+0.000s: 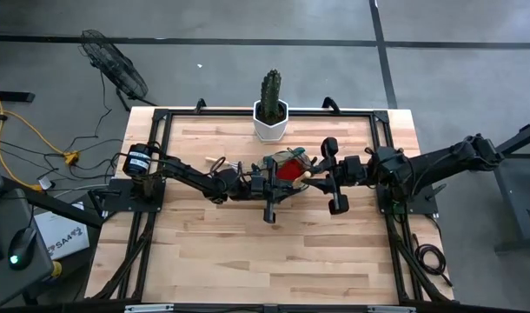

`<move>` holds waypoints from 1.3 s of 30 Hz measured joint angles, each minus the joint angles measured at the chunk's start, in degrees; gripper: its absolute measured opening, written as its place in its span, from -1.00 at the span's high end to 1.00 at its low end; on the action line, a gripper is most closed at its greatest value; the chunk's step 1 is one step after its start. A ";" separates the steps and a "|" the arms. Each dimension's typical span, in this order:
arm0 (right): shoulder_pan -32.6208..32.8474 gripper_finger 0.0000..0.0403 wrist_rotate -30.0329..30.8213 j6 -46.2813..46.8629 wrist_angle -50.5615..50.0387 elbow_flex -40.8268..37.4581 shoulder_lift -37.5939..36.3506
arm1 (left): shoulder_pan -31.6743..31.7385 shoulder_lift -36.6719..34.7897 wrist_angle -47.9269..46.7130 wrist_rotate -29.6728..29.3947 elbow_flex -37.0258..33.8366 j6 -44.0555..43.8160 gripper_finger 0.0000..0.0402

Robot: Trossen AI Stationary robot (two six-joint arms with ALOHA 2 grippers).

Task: Pick & Place Garden tools in Gardening bag
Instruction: Put the brown trowel into the brown gardening bag

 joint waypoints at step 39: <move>0.02 0.71 2.84 1.56 -5.64 0.00 -1.86 | 0.02 -0.11 -3.21 1.08 0.02 -0.06 0.86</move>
